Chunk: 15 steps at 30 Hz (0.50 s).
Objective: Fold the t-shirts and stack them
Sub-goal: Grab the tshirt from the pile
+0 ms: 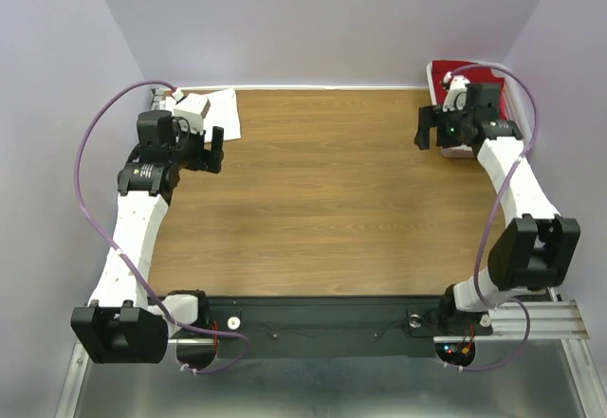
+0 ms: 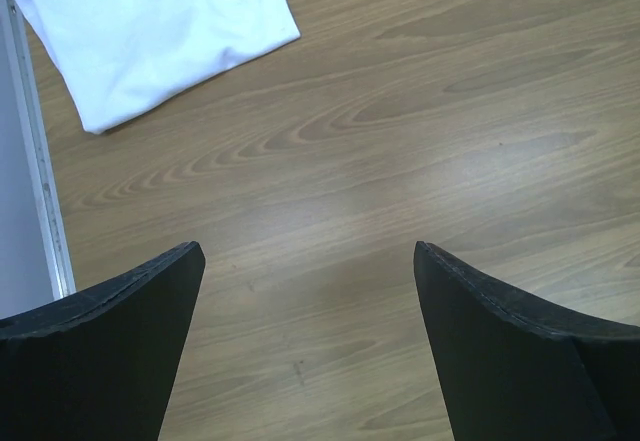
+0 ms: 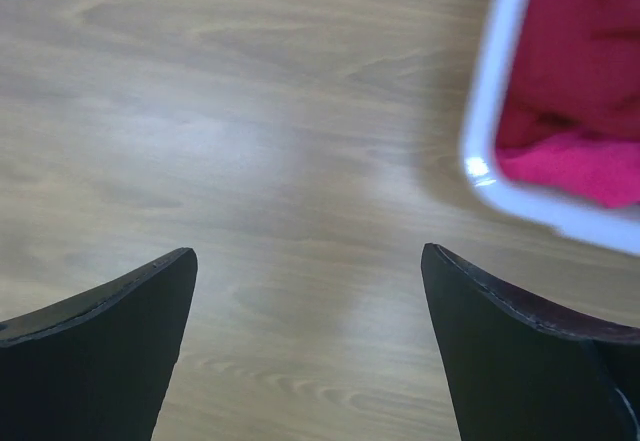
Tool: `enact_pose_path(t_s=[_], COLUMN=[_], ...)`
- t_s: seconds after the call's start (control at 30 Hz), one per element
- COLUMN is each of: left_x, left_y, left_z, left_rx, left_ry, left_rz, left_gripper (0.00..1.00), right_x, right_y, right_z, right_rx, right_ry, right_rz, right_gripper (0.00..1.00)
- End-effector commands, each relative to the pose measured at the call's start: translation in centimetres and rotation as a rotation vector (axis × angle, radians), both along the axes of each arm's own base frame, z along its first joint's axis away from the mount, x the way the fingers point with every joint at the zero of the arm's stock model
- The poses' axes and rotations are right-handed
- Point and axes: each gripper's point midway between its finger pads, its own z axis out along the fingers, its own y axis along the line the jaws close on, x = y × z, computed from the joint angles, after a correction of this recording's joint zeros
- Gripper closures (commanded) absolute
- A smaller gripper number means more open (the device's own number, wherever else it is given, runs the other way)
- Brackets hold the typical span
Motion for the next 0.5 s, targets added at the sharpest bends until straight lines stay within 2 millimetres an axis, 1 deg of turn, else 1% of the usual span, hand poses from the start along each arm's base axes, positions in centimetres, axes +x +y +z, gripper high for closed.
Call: enact_pose_path(t_s=[0.0,0.03,0.07,0.1,0.17,0.2,0.23,0.27,0.3,0.4,0.43,0.47], left_x=[0.6,0.7,0.8,0.9,1.1,1.2,1.3,1.3,1.3,1.5,1.5,1.6], left_y=[-0.5,-0.5,-0.6,-0.9,-1.2,-1.3,-1.5,-1.6,-1.8,-1.8,-1.8,-1.8], left_z=[4.2,4.3,4.6,4.5,4.7,4.6,4.7,4.6,4.6,4.3,4.1,3.9], left_rx=[0.011,0.011,0.008,0.002,-0.006,-0.010,-0.018,-0.023,-0.029,-0.031,-0.030,-0.031], left_ry=[-0.122,-0.124,-0.129,-0.120,-0.121,-0.117,-0.116,-0.114,-0.112,-0.106,-0.103,-0.100], left_rz=[-0.037,-0.038,-0.046,-0.059,-0.071,-0.076,-0.082,-0.084,-0.091,-0.096,-0.096,-0.095], left_gripper=[0.01,0.01,0.01,0.01,0.01,0.01,0.01,0.01,0.01,0.01,0.01,0.01], right_x=[2.5,3.4,3.9,4.6,5.9,6.7,7.1,8.1,8.8,10.6,11.3,11.8], right_y=[-5.5,-6.5,-7.1,-8.5,-10.0,-11.1,-11.9,-12.6,-13.5,-14.8,-15.1,-15.2], right_z=[2.0,3.2,3.0,2.3,3.0,1.6,1.3,2.2,0.7,0.6,-0.8,-1.4], right_rx=[-0.029,-0.040,-0.046,-0.060,-0.084,-0.089,-0.098,-0.103,-0.101,-0.118,-0.117,-0.114], right_ry=[-0.038,-0.066,-0.063,-0.049,-0.066,-0.037,-0.031,-0.055,-0.025,-0.033,-0.008,-0.002], right_rz=[-0.106,-0.118,-0.124,-0.143,-0.167,-0.185,-0.205,-0.218,-0.240,-0.269,-0.272,-0.272], right_gripper=[0.00,0.00,0.00,0.00,0.00,0.00,0.00,0.00,0.01,0.03,0.05,0.05])
